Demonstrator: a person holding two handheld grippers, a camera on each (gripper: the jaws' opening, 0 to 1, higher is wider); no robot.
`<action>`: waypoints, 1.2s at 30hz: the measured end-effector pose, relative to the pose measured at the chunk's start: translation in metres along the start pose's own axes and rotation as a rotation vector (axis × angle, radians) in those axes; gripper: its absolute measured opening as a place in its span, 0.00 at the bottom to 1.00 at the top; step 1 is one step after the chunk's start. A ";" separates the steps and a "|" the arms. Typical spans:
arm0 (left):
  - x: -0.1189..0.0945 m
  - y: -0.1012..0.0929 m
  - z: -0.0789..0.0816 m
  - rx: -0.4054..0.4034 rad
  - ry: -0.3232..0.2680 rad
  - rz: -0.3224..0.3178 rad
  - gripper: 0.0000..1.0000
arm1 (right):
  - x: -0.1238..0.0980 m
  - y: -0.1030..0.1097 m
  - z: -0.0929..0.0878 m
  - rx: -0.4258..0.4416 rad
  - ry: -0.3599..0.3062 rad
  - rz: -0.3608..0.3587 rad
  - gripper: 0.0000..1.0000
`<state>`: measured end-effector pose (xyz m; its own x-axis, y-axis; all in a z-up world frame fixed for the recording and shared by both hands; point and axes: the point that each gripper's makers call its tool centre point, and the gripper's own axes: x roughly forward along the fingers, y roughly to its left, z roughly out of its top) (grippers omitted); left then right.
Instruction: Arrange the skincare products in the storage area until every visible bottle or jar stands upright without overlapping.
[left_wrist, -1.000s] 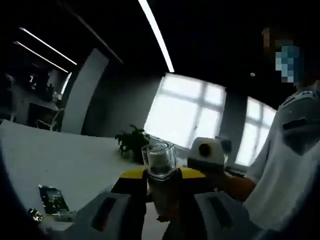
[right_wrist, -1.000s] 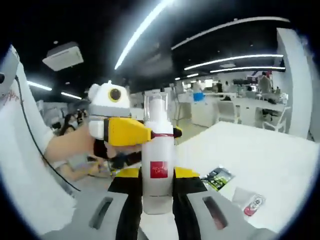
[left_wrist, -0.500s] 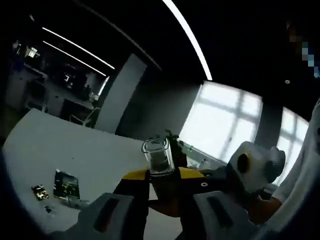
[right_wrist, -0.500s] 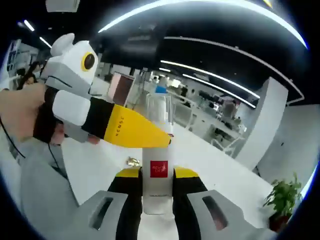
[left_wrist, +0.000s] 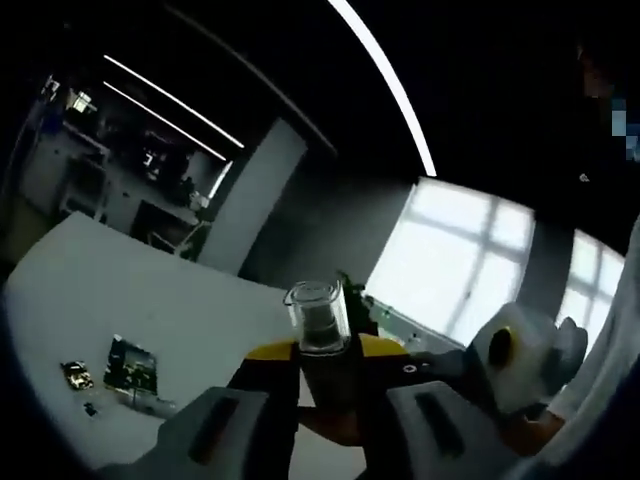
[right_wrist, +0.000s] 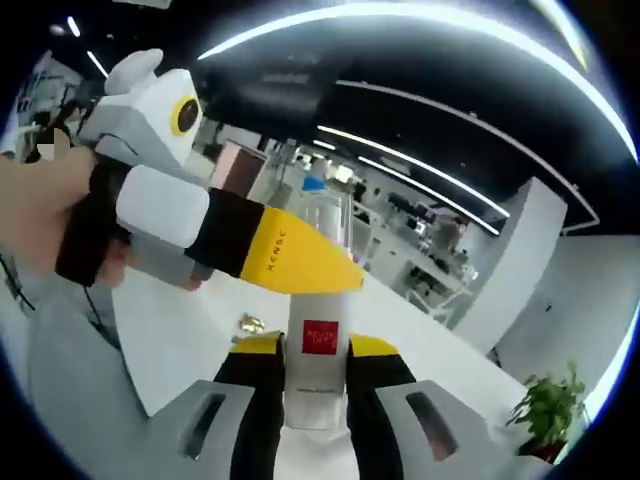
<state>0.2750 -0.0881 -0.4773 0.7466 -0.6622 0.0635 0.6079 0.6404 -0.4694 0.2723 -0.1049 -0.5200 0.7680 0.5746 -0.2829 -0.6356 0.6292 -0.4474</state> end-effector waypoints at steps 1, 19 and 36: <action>0.000 -0.001 0.000 0.017 0.008 -0.009 0.16 | 0.000 0.001 -0.001 0.004 -0.001 0.008 0.23; -0.014 -0.054 -0.018 0.373 0.233 -0.384 0.15 | -0.036 0.035 0.000 0.133 -0.169 0.501 0.27; -0.015 -0.086 -0.058 0.579 0.388 -0.526 0.16 | -0.056 0.053 -0.025 0.202 -0.170 0.714 0.22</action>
<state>0.1958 -0.1561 -0.4883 0.2498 -0.9458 -0.2074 0.9682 0.2416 0.0643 0.1973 -0.1168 -0.5487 0.1528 0.9404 -0.3038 -0.9882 0.1487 -0.0365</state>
